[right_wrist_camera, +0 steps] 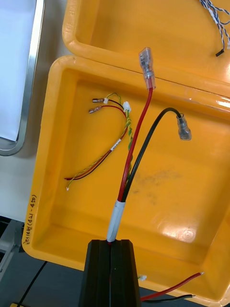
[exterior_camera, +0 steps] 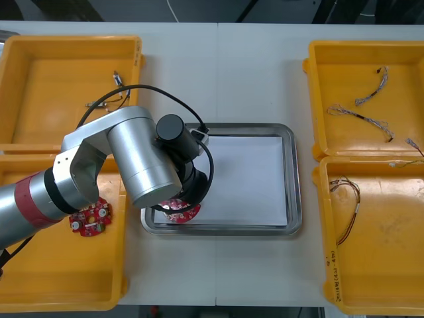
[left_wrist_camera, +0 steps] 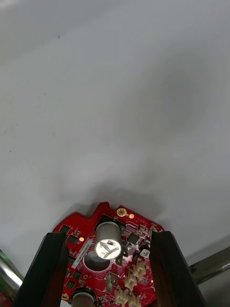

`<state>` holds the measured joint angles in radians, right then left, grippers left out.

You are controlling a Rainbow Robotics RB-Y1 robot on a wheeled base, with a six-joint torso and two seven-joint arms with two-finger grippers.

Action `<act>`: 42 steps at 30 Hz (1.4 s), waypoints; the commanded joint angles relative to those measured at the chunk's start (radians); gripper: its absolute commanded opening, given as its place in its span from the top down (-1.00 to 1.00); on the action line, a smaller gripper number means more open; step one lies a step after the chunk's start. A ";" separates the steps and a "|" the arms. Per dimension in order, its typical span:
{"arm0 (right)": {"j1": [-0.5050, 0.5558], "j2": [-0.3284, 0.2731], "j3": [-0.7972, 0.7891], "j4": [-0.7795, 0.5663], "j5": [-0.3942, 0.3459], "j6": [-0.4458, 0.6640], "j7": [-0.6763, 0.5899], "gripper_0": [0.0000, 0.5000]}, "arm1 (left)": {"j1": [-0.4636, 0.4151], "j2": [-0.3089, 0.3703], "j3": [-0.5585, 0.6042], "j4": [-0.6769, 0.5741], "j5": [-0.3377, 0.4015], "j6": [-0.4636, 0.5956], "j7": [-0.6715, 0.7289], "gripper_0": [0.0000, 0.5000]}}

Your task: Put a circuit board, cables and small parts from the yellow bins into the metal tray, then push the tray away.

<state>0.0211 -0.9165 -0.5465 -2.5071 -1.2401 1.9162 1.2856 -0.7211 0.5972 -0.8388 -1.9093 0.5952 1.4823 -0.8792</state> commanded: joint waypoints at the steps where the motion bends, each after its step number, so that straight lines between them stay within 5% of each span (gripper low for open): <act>1: -0.020 -0.041 0.008 -0.025 -0.012 0.004 0.032 1.00 | -0.043 -0.004 0.018 -0.014 0.014 -0.011 0.043 -1.00; 26: -0.058 -0.041 0.059 -0.062 -0.010 0.004 0.050 1.00 | -0.072 0.092 0.497 -0.109 0.192 0.365 0.031 -1.00; 42: -0.268 -0.039 0.313 -0.067 0.042 0.004 0.080 1.00 | -0.152 0.199 0.578 0.119 0.189 0.355 -0.010 -1.00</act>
<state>-0.1731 -0.9175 -0.3052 -2.5515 -1.2089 1.9165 1.3383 -0.8198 0.7501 -0.3174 -1.8134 0.7794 1.8568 -0.8793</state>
